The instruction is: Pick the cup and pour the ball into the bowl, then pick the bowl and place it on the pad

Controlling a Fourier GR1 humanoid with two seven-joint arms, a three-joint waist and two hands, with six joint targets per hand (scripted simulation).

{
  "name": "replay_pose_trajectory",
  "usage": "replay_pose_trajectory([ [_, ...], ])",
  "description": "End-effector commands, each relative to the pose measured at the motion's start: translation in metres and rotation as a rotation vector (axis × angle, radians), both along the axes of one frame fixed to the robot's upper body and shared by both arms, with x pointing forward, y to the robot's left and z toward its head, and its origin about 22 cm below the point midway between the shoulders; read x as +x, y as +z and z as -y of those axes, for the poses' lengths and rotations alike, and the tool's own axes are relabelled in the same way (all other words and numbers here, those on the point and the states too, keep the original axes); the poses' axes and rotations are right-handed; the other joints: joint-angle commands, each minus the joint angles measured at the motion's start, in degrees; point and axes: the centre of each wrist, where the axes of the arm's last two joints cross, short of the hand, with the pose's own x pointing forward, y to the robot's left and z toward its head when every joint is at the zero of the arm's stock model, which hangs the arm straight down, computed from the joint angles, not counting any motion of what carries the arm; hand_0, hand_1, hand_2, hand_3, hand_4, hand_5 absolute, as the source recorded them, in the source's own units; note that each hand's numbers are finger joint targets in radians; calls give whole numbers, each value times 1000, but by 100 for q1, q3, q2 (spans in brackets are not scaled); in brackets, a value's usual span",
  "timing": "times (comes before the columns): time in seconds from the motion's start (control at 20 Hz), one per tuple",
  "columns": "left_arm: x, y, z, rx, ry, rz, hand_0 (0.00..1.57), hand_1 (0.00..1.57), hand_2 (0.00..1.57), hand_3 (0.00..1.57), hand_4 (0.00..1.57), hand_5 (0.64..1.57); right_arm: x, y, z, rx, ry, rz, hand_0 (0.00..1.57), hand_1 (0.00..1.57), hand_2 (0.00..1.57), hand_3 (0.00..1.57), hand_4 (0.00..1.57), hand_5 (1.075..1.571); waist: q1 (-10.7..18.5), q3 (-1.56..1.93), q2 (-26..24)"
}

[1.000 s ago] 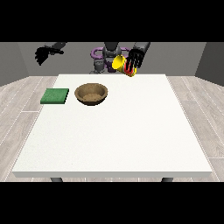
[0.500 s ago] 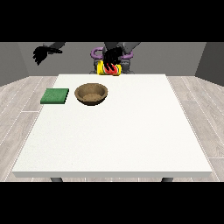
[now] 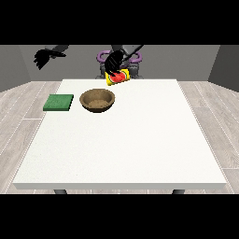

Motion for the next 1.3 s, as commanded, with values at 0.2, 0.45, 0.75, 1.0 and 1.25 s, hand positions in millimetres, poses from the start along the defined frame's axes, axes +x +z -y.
replay_pose_trajectory([
  [0.2,-6,-3,3,96,-26,1,1447,1447,1571,1571,1532,1135,9,-3,-27,25,13,-64,0,0,0,0,0,1569,8,-9,-132],
  [0.45,11,26,-35,-788,213,-81,1301,1301,1571,1571,1571,1190,-16,-14,-2,35,-74,-82,0,0,0,0,0,1569,526,-71,-142],
  [0.75,-1,18,-60,-1490,287,-148,558,558,0,0,891,1502,4,-6,-22,51,-82,-34,0,0,0,0,364,1568,784,-143,487],
  [1.0,-20,9,-83,-1895,224,-250,0,0,0,0,0,1553,34,6,-65,61,-53,42,0,0,0,0,282,1567,664,-135,1069],
  [1.25,-40,8,-89,-2085,-49,-458,0,0,0,0,0,1565,42,-11,-115,89,-135,32,0,0,0,0,213,1571,1223,-42,1244],
])
